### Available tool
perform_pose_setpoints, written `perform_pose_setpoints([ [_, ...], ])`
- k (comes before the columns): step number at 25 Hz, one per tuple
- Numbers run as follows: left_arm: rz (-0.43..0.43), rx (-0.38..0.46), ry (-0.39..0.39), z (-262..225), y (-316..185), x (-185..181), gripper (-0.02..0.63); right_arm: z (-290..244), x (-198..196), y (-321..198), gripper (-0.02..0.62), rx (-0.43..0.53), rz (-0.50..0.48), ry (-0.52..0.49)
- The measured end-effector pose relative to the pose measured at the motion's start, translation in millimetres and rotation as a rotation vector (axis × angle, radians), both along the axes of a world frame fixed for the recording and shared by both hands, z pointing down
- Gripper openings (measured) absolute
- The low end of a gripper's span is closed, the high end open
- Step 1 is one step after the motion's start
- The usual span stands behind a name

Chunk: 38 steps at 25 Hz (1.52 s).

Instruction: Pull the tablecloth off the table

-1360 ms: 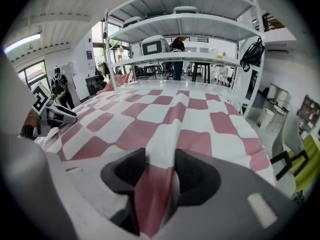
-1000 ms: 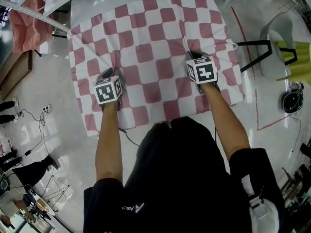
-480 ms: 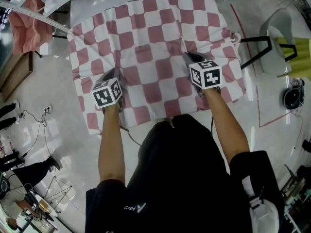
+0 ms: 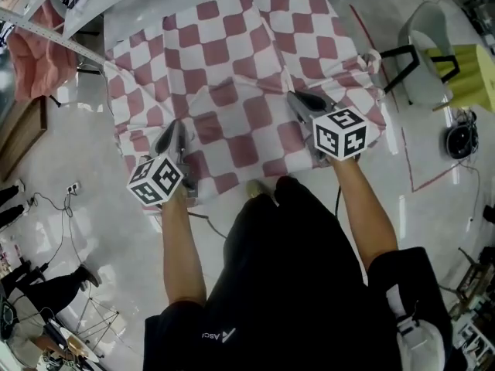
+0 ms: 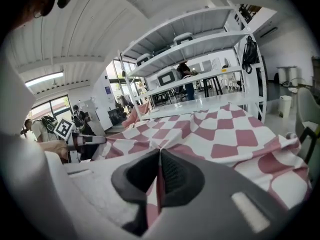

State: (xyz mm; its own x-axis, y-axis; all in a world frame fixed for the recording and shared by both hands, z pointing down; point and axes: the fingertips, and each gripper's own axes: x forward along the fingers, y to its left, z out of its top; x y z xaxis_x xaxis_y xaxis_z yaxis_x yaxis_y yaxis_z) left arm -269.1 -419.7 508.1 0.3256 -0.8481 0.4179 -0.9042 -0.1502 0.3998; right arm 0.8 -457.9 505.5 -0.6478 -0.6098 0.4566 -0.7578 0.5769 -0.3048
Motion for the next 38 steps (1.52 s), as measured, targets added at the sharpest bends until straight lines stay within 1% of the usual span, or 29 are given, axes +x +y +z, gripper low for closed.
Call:
perform_pose_setpoints([
  [5, 0.053, 0.122, 0.122, -29, 42, 20, 0.009, -26, 7, 43, 0.005, 0.045, -0.024, -0.093],
  [8, 0.049, 0.173, 0.156, -49, 62, 26, 0.009, -47, 15, 62, 0.005, 0.084, -0.033, -0.138],
  [10, 0.036, 0.200, 0.154, -62, 83, 27, 0.009, -64, 24, 81, 0.005, 0.115, -0.036, -0.166],
  [15, -0.019, 0.268, 0.106, -107, 146, 34, 0.009, -111, 52, 134, 0.005, 0.198, -0.055, -0.276],
  [21, -0.053, 0.367, 0.100, -158, 242, 76, 0.009, -167, 90, 218, 0.005, 0.294, -0.118, -0.387],
  [25, -0.071, 0.445, 0.132, -195, 295, 96, 0.009, -210, 101, 269, 0.005, 0.359, -0.155, -0.438],
  [28, -0.045, 0.508, 0.165, -225, 338, 100, 0.009, -239, 96, 312, 0.005, 0.408, -0.168, -0.447],
  [33, 0.014, 0.634, 0.242, -269, 408, 82, 0.009, -281, 77, 381, 0.005, 0.497, -0.161, -0.452],
  [35, 0.052, 0.669, 0.266, -284, 434, 76, 0.009, -297, 70, 407, 0.005, 0.529, -0.141, -0.456],
  [38, 0.132, 0.706, 0.283, -309, 477, 65, 0.009, -323, 58, 450, 0.005, 0.578, -0.102, -0.463],
])
